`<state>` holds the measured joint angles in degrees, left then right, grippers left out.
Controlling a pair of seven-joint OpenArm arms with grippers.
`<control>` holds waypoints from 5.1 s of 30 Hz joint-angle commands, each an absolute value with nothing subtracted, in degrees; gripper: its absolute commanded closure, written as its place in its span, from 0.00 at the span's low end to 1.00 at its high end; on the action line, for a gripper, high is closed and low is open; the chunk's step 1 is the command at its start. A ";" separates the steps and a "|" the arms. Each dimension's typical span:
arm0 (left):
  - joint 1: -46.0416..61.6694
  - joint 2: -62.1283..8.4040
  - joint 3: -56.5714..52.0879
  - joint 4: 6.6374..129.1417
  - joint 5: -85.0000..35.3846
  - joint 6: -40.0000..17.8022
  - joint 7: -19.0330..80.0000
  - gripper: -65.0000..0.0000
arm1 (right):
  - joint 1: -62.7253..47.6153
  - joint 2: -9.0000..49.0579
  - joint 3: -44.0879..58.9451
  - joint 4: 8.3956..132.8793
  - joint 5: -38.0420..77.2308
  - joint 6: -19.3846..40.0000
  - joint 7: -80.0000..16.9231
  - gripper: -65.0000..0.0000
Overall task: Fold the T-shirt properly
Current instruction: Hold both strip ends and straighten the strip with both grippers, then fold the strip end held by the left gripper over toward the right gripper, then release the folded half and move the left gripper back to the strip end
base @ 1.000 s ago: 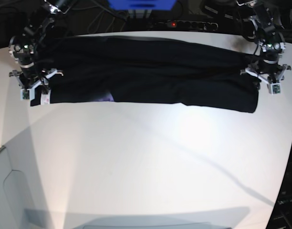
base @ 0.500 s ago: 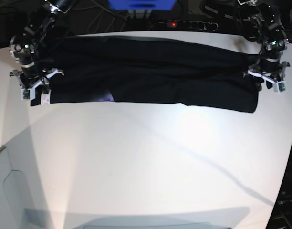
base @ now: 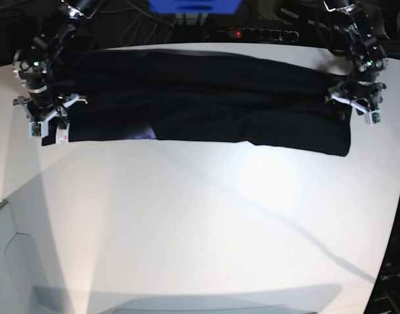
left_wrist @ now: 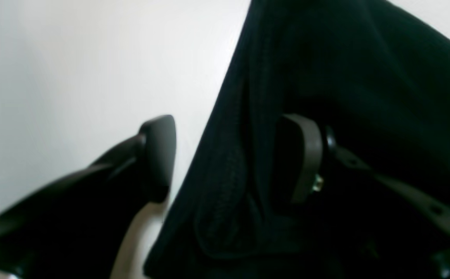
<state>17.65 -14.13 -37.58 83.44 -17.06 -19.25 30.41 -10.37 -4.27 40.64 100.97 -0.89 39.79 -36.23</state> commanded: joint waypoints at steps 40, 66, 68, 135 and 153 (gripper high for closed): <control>17.54 -14.46 -37.93 85.67 -17.19 -19.12 30.55 1.00 | -17.19 -8.84 38.90 103.60 0.22 40.00 -34.59 0.67; 23.43 -1.80 -44.00 111.78 -17.19 -19.12 30.64 1.00 | -11.47 -3.12 38.64 91.82 0.04 40.00 -32.04 0.67; 25.01 0.66 -40.22 115.47 -17.10 -19.12 30.64 1.00 | -11.47 -3.12 38.64 91.91 0.04 40.00 -32.13 0.67; 24.04 -5.14 1.98 112.40 -2.59 -10.86 30.02 0.35 | -10.24 -5.41 42.59 104.22 0.31 40.00 -32.48 0.47; 23.87 -7.08 -20.09 105.63 -20.35 -10.95 30.55 0.35 | -7.52 -1.45 47.96 90.51 0.04 40.00 -32.40 0.47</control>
<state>23.99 -6.76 -19.86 105.01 -20.01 -10.70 31.83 -7.66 -1.89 47.94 89.91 0.03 40.23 -32.71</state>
